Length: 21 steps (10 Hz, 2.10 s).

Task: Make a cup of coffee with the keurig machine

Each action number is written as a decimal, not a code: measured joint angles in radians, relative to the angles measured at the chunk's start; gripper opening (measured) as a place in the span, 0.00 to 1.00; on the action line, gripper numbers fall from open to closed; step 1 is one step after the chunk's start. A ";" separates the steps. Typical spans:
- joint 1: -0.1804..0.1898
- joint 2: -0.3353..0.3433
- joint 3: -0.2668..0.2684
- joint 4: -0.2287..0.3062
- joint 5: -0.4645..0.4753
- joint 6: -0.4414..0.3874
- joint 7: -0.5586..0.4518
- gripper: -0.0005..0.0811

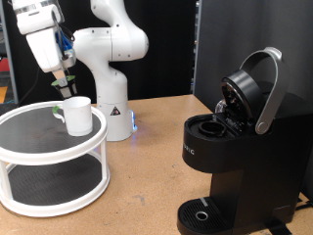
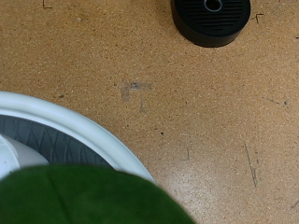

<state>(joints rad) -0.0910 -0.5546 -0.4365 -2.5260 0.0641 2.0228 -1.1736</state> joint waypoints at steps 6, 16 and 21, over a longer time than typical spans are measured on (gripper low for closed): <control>0.094 0.009 0.069 0.034 0.195 0.008 0.134 0.60; 0.199 0.136 0.155 0.180 0.311 -0.053 0.266 0.60; 0.213 0.176 0.171 0.220 0.327 -0.076 0.290 0.60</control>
<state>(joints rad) 0.1219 -0.3783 -0.2657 -2.3063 0.3907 1.9471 -0.8833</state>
